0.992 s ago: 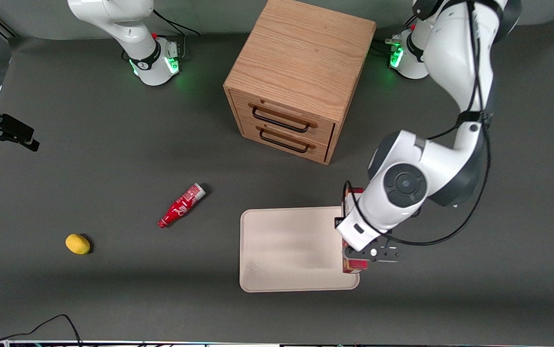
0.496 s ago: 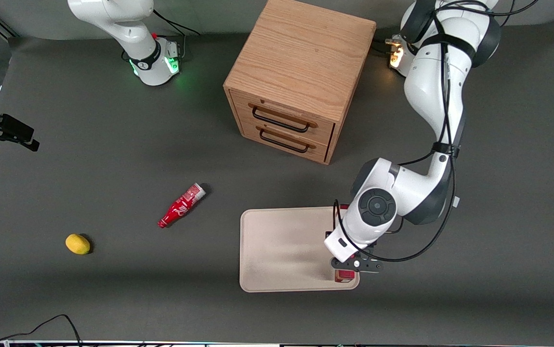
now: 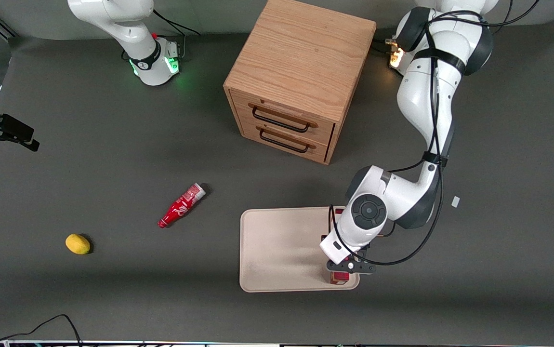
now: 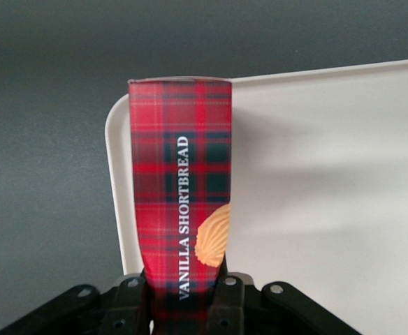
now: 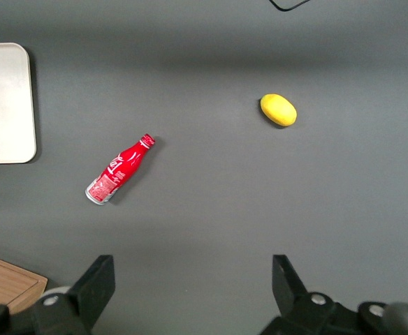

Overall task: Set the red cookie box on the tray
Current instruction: 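Lower the cookie box onto the tray and open the left gripper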

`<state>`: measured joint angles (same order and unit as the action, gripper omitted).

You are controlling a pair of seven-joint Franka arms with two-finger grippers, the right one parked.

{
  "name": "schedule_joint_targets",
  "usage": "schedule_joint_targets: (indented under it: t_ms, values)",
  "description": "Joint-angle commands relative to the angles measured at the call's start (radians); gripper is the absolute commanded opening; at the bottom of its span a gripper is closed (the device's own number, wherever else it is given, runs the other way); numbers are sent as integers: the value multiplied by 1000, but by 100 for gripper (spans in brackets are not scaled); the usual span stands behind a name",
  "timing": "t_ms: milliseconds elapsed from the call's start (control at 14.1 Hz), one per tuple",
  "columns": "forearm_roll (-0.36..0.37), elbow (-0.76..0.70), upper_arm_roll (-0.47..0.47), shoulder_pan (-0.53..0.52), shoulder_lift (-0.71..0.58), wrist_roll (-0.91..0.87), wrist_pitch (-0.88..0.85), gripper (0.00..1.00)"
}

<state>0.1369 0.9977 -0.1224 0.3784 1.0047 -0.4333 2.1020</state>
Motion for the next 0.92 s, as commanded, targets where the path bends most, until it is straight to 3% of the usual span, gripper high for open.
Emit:
schedule_joint_targets:
  t_ms: [0,71,142,850]
  values:
    - [18,-41,26,25,23,-25,10,44]
    - [20,-39,29,25,23,-25,10,64]
    - [29,-39,29,27,23,-25,10,99]
    - [35,-45,29,28,15,-25,-6,100]
